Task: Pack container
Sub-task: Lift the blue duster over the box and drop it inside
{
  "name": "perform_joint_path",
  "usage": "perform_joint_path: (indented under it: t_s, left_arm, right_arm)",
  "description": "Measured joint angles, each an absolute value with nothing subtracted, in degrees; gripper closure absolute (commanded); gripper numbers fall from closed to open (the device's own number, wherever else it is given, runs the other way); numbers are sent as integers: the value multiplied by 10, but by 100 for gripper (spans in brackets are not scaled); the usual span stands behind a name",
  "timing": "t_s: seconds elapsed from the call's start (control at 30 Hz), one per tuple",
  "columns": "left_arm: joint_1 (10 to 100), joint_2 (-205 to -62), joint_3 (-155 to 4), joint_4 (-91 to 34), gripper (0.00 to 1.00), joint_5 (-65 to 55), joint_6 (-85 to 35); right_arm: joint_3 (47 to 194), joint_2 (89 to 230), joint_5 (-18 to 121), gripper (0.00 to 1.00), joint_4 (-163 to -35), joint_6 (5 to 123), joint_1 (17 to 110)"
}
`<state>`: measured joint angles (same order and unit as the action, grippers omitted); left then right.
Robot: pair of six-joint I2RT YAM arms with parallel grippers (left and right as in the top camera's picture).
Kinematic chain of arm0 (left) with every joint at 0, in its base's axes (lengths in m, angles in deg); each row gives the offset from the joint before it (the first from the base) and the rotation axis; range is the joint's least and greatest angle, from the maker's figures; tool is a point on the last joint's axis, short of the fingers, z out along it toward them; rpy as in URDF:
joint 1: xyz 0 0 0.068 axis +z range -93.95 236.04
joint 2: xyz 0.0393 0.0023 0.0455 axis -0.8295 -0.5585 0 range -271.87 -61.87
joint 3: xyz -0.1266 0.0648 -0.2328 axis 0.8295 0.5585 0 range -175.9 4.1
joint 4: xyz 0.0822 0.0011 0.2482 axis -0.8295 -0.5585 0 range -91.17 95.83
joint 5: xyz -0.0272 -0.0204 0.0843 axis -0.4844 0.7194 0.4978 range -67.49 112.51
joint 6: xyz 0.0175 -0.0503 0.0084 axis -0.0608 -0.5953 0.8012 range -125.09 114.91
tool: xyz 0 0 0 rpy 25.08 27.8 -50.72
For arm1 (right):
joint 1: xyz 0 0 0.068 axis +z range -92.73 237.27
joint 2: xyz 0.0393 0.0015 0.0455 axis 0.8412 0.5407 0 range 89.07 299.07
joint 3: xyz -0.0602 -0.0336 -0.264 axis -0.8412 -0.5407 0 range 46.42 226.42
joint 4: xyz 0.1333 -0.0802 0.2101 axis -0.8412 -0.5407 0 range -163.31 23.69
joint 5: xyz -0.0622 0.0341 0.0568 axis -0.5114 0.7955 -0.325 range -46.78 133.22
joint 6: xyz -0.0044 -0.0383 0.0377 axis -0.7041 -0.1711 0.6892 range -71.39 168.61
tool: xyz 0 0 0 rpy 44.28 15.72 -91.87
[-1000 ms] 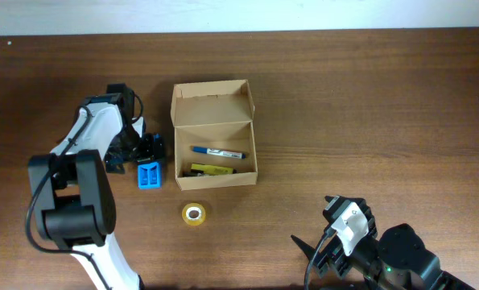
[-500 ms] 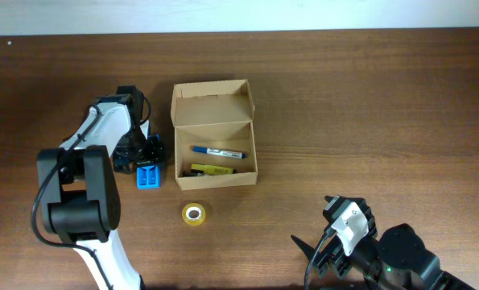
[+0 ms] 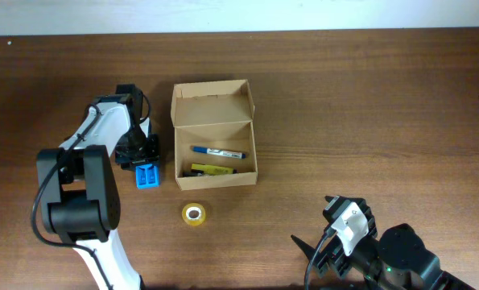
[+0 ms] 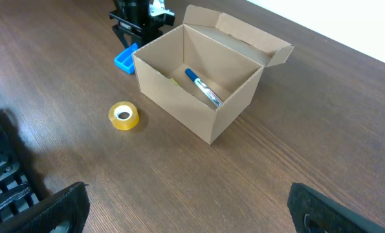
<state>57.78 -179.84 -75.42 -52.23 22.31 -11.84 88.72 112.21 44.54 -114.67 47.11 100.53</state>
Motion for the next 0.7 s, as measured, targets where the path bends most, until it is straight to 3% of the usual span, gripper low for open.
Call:
perform_joint_path:
  t_s: [0.7]
  left_arm:
    - [578, -1752, -754, -500, 57, 219, -127]
  right_arm:
    - [887, 1122, 445, 1, -1146, 471, 1006]
